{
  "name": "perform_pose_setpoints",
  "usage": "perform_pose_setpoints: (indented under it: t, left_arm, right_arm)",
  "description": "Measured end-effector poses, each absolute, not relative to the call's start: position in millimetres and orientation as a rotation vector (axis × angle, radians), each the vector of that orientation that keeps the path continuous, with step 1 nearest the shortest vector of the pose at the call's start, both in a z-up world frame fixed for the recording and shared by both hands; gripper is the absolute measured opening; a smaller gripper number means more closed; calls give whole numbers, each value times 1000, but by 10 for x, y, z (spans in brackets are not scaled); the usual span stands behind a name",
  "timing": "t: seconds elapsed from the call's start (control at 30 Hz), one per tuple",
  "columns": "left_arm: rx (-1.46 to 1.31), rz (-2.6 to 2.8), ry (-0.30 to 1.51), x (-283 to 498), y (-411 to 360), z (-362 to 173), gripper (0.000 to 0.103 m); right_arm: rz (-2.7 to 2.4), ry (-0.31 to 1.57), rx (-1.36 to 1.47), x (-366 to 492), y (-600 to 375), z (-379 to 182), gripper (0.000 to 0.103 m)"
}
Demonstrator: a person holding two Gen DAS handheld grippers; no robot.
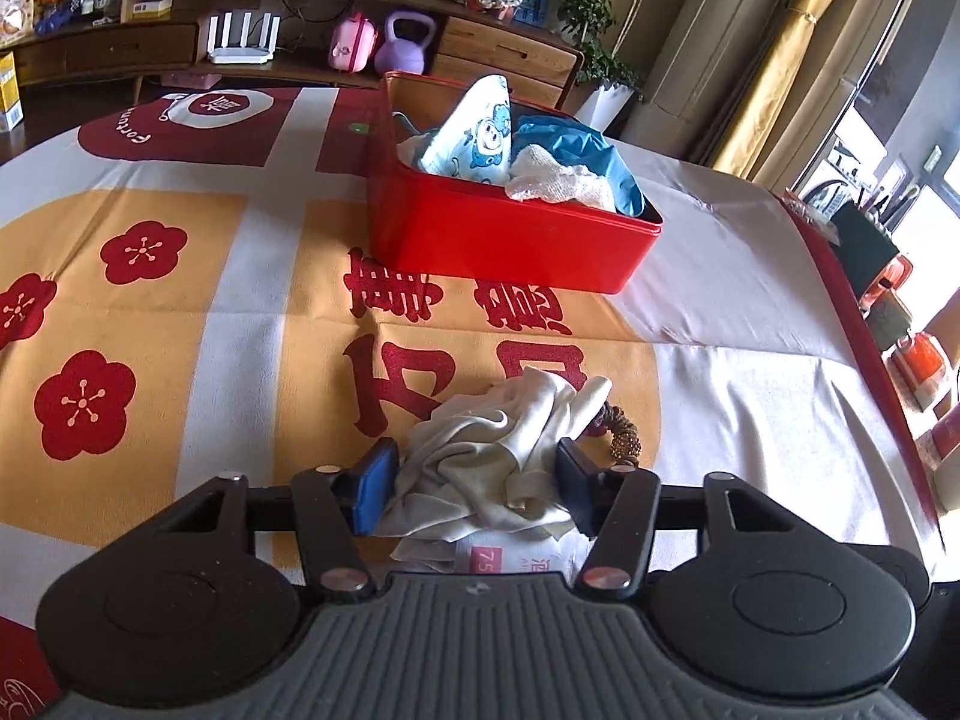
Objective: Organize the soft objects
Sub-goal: 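Grasp the white cloth with the left gripper, then grasp the paper wipes packet with the right gripper while the left holds the cloth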
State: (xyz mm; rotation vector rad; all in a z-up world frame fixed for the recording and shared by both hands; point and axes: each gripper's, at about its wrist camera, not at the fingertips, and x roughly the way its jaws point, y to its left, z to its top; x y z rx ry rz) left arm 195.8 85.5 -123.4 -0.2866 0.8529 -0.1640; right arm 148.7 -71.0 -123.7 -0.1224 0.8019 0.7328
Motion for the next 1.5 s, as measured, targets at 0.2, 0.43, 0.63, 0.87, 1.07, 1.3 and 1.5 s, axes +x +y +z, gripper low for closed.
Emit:
perform_pose_setpoints:
  t: [0.2, 0.43, 0.63, 0.87, 1.07, 1.3, 1.5]
  left_arm:
    - [-335, -154, 857, 1975, 947, -1239, 41]
    - [-360, -141, 848, 1974, 1005, -1226, 29]
    - [-396, -112, 823, 1950, 1100, -1187, 20]
    - [-409, -84, 790, 1887, 1188, -1063, 19]
    - [-401, -80, 763, 1817, 1191, -929, 19]
    - [-392, -82, 726, 1728, 1161, -721, 19]
    - [-380, -98, 699, 1686, 1100, -559, 19]
  right_arm:
    - [713, 816, -94, 1545, -727, -1241, 21]
    - [704, 778, -65, 1529, -785, -1197, 0]
    - [695, 718, -73, 1485, -826, -1091, 0]
    - [672, 664, -52, 1469, -937, -942, 0]
    - [647, 629, -43, 1462, -1056, -805, 0]
    - [630, 581, -34, 1448, -1195, -605, 0]
    - [624, 580, -62, 1505, -1257, -518, 0]
